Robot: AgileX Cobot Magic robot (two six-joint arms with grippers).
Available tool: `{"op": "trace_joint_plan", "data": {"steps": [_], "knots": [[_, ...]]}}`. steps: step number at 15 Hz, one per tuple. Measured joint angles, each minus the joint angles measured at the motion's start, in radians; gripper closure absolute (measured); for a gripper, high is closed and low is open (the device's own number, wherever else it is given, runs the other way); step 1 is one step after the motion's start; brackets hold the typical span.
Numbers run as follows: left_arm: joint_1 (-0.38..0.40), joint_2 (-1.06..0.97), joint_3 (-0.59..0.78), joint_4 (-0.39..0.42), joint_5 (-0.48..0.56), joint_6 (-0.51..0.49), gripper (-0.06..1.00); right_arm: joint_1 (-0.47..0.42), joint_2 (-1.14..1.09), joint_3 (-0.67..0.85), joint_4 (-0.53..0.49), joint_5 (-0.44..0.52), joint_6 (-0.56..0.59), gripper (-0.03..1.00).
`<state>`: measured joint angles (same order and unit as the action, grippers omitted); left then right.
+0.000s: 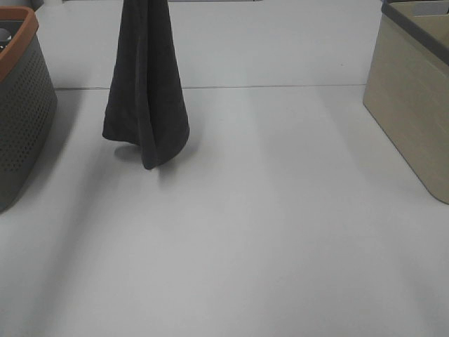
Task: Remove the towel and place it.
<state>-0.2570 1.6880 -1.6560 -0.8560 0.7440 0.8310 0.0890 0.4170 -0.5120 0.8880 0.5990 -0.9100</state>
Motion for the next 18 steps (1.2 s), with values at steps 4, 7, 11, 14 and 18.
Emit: {"op": "trace_joint_plan", "data": {"steps": [4,7,11,14,18], "knots": [[-0.039,-0.004,0.009,0.015,-0.060,-0.003,0.94,0.000,0.275,0.000,0.389,0.051,-0.568,0.30],[-0.042,-0.006,0.009,0.016,-0.063,-0.025,0.94,0.000,0.511,0.000,0.599,0.050,-0.865,0.30],[-0.042,-0.006,0.009,0.021,-0.064,-0.035,0.94,0.134,0.788,-0.015,0.835,0.004,-1.231,0.30],[-0.042,-0.006,0.009,0.021,-0.064,-0.049,0.94,0.277,0.950,-0.062,0.841,-0.159,-1.238,0.31],[-0.042,-0.006,0.009,0.030,-0.064,-0.057,0.94,0.420,1.120,-0.183,0.842,-0.313,-1.103,0.31]]}}
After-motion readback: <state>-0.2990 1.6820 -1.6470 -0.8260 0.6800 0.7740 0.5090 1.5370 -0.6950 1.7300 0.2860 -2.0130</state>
